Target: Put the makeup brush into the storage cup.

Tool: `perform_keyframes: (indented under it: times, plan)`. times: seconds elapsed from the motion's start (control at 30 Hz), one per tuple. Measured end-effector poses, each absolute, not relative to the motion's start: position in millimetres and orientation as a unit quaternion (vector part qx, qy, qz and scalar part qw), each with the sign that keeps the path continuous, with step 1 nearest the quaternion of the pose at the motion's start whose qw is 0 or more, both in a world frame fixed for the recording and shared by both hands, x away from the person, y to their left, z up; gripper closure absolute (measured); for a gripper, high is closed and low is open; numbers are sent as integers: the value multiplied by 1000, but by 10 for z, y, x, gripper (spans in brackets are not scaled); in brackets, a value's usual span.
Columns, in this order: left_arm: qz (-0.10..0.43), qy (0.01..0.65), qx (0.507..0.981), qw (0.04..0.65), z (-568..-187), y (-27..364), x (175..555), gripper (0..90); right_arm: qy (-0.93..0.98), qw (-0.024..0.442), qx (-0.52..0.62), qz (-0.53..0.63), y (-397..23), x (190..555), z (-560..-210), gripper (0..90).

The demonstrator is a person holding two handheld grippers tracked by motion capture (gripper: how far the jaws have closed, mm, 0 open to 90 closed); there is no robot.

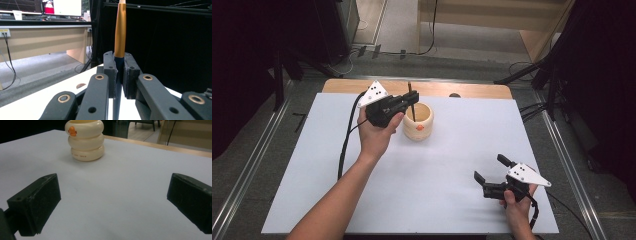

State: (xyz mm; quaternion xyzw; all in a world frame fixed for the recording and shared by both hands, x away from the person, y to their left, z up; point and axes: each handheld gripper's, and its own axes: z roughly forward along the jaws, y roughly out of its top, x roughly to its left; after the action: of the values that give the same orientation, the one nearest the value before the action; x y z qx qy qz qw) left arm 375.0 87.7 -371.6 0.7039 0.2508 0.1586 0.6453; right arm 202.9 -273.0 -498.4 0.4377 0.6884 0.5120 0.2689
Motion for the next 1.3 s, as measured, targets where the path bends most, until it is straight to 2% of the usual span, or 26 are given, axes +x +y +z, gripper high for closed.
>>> perform_keyframes:
  times: [0.6, 1.3]
  plan:
    - [189, 257, 709, 629, -3890, 748, 3932, 844, 691, 266, 440, 509, -2724, 2025, -4985, 0]
    - [191, 290, 720, 601, -4269, 735, 4047, 842, 694, 265, 437, 506, -2712, 2030, -4993, 0]
